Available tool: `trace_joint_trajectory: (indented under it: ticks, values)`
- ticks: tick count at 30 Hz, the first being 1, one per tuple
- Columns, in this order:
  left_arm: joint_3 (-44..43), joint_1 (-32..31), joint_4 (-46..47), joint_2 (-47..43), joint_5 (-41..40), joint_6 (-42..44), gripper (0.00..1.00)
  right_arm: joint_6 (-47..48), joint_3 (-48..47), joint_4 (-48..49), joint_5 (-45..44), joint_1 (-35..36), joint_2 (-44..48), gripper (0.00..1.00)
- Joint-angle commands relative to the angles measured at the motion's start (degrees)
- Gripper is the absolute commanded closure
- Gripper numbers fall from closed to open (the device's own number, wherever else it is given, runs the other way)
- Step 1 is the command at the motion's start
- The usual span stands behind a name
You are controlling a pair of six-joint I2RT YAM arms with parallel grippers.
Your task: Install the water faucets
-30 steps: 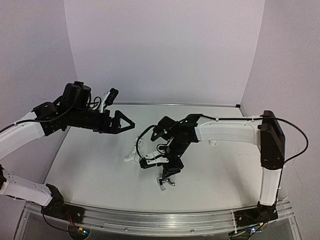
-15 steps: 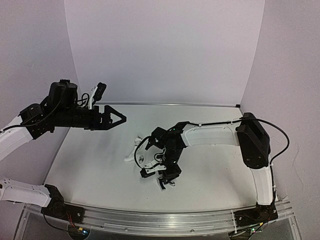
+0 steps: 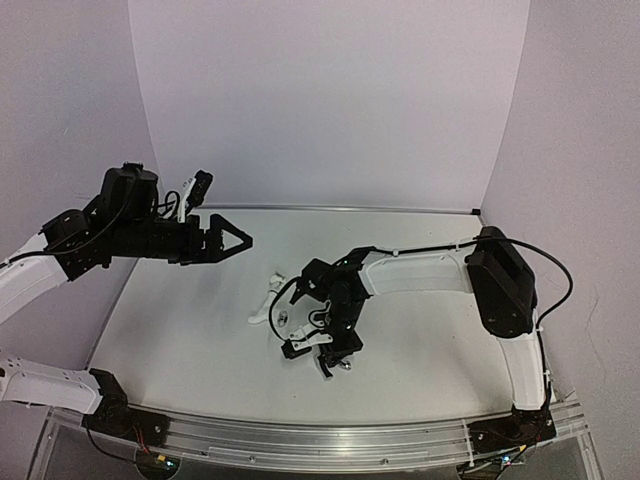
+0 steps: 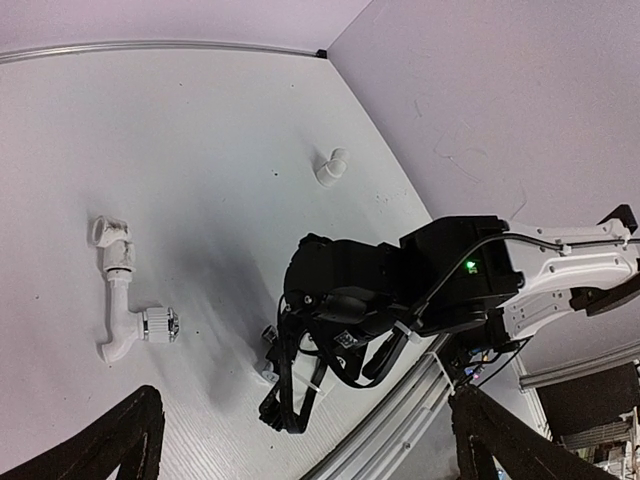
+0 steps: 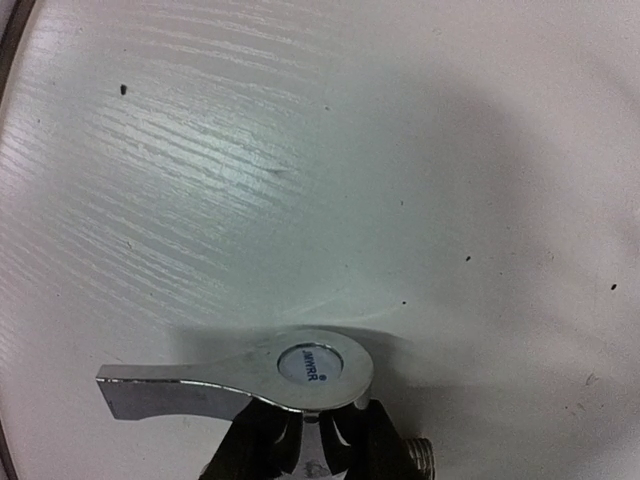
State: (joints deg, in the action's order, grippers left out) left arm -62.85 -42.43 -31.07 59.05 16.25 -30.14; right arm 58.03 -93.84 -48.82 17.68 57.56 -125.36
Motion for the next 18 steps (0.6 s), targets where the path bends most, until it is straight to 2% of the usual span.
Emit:
trace_joint_trajectory:
  ticks: [1,8,14,18]
  values:
    - [0.2,0.2,1.4,-0.5,-1.2,-1.4,0.00,-3.7,-0.7,0.7,0.2,-0.3,1.9,0.89]
    - [3.0,0.2,5.1,-4.7,-6.7,-3.3,0.00,-14.6,-6.7,4.5,3.1,-5.7,6.8,0.94]
    - [7.5,0.3,10.2,-8.3,-7.5,-2.2,0.01,-36.7,-15.9,11.0,6.2,-13.5,9.3,0.93]
    - [5.7,0.3,9.1,-4.2,-3.5,0.7,0.07,-46.5,-17.0,16.1,2.6,-14.8,12.1,0.93]
